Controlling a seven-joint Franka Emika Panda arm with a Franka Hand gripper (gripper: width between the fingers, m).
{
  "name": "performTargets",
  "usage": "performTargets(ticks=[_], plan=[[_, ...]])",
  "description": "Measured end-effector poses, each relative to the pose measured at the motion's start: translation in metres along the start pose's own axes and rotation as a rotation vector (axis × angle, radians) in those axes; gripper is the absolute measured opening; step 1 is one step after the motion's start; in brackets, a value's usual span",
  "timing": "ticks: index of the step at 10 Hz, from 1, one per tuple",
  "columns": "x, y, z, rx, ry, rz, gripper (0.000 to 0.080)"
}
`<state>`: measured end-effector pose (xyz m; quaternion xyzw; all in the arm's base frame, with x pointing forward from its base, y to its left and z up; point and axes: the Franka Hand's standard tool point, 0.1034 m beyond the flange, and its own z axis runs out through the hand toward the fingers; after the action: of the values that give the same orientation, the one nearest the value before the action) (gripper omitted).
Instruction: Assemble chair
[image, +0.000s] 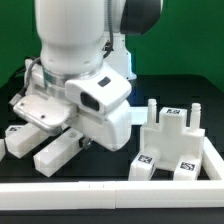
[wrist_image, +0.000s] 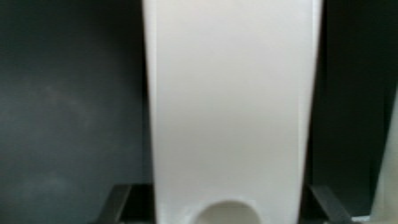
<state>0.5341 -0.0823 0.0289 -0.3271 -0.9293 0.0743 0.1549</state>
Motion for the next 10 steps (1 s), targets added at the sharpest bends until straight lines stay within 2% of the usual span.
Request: performTargets(ticks=[1,2,4,6,7,8,9,10], plan=[[-0.005,0.004,0.005,0.012,0.025,-0.001,0.0284],[-0.008,0.005,0.007,0.007,0.02,0.013,0.0284],[-0.008,0.012,0.013,0.014,0.026,0.13,0.0284],[-0.01,0.012,0.015,0.018,0.034,0.134,0.0284],[-0.011,0.011,0.016,0.018,0.035,0.136,0.0358],[-0.011,0.01,0.016,0.018,0.035,0.137,0.0497],[-0.012,0.01,0.014,0.016,0.033,0.143,0.0497],[-0.013,0.009,0.012,0.016,0.029,0.172,0.0616]])
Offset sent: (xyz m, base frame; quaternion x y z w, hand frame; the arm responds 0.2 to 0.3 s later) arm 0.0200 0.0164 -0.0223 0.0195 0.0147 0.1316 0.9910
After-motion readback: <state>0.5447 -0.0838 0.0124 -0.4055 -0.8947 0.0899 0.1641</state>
